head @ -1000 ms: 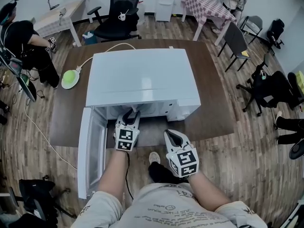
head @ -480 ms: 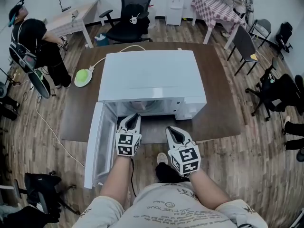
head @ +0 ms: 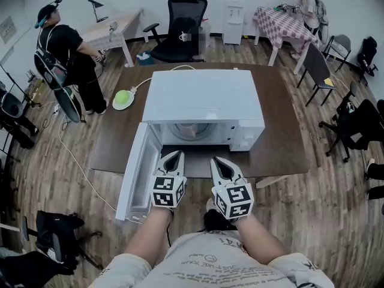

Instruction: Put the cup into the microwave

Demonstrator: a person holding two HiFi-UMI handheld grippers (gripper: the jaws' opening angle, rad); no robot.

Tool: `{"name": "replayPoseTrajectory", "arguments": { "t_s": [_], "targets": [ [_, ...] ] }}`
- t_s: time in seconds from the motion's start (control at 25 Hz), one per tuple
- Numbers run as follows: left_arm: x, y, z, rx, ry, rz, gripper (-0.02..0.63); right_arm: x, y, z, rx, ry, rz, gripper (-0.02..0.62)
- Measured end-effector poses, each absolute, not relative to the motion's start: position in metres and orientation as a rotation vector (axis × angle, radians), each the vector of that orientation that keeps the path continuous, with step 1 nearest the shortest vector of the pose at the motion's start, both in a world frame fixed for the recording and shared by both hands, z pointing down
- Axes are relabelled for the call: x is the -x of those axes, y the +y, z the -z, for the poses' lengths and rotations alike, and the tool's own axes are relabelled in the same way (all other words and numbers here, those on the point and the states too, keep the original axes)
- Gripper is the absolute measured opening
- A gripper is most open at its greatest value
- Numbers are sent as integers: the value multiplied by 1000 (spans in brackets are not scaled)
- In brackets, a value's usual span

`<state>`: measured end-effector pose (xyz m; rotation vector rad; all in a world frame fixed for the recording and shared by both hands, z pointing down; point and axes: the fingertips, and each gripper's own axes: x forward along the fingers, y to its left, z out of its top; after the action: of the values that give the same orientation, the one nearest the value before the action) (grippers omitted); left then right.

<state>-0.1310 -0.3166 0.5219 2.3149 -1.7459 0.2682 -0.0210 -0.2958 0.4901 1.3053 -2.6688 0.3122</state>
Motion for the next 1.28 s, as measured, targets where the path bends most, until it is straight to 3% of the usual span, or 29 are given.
{"name": "replayPoseTrajectory", "arguments": {
  "t_s": [0.48,1.28],
  "targets": [
    [98,-235,-449,-2391,-1804,-209,14,16,-256,-433,-1357,-2804,-235,15],
    [90,-212,-442,-2408,-1819,-195,15,10,-233,-435,-1356,-2815,-244,15]
  ]
}}
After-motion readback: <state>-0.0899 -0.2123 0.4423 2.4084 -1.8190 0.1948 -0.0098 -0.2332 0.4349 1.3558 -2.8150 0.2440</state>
